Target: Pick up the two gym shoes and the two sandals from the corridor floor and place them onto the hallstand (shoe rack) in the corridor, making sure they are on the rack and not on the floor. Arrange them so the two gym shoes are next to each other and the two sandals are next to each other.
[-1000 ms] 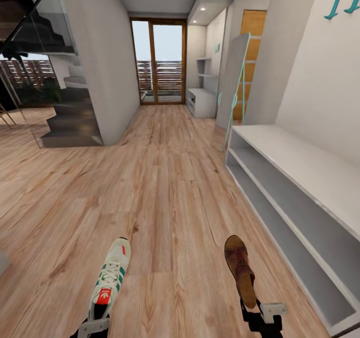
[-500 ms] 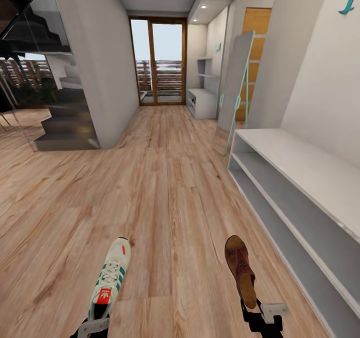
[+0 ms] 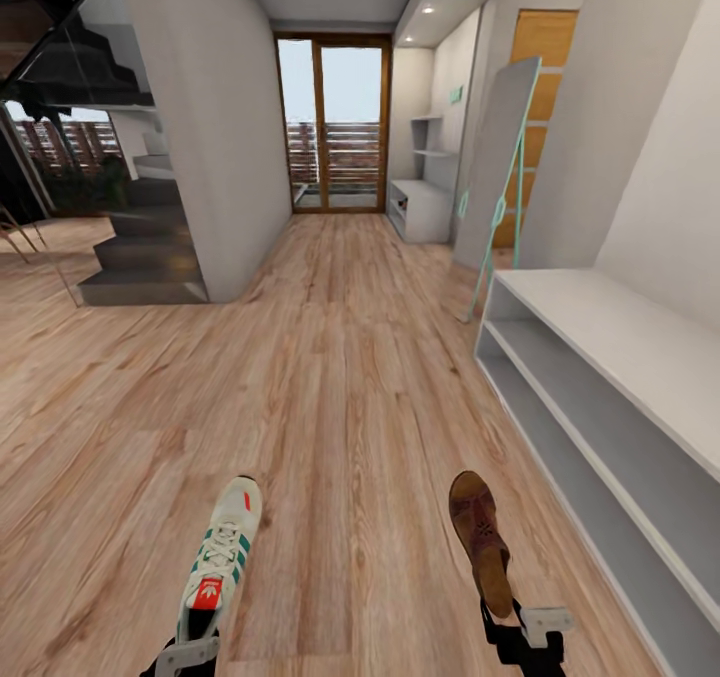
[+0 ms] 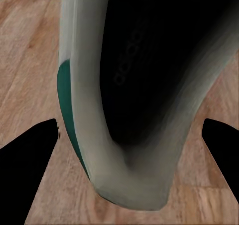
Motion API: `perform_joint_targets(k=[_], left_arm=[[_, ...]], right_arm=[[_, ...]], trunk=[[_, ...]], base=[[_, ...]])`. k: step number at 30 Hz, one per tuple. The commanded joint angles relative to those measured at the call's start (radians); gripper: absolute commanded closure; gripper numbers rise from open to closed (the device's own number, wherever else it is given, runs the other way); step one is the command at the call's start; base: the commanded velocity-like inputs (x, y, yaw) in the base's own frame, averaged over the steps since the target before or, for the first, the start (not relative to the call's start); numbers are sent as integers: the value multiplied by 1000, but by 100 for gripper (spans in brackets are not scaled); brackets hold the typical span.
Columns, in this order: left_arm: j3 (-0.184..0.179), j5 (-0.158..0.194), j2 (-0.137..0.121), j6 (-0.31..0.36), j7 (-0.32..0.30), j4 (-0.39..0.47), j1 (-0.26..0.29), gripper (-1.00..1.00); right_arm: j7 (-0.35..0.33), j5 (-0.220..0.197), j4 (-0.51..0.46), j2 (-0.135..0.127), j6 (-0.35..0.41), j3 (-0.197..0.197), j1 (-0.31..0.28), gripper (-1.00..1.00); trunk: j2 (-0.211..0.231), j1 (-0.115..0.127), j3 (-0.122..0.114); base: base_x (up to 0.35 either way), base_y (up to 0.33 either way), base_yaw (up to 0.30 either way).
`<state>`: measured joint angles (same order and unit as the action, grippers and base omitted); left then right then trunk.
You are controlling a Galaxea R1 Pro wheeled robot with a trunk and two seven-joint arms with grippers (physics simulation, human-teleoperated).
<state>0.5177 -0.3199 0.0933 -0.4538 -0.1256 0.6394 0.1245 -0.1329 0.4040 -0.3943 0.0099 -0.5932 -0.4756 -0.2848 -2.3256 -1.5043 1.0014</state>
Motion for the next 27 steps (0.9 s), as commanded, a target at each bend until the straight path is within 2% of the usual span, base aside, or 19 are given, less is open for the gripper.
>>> perform_joint_targets(k=[1,6,11,27], left_arm=[[8,-5,1,-3,-9,0,1,100],[8,-5,1,-3,-9,1,2,100],[8,6,0,-3,-10,1,2,100],[1,5,0,-3,-12,-1,2,100]], right_arm=[[-11,-3,-1,0,-2,-8,-1,100],[-11,-3,-1,-2,-2,-9,-1,100],[-11,-3,0,-2,-2,-9,-1,100],[-12,-2,13,-2,0,-9,-1,100]], trunk=[[0,0,0],[0,0,-4],[0,0,-4],[0,0,-4]], base=[[334,0,229],[335,0,201],[334,0,19],[334,0,1]])
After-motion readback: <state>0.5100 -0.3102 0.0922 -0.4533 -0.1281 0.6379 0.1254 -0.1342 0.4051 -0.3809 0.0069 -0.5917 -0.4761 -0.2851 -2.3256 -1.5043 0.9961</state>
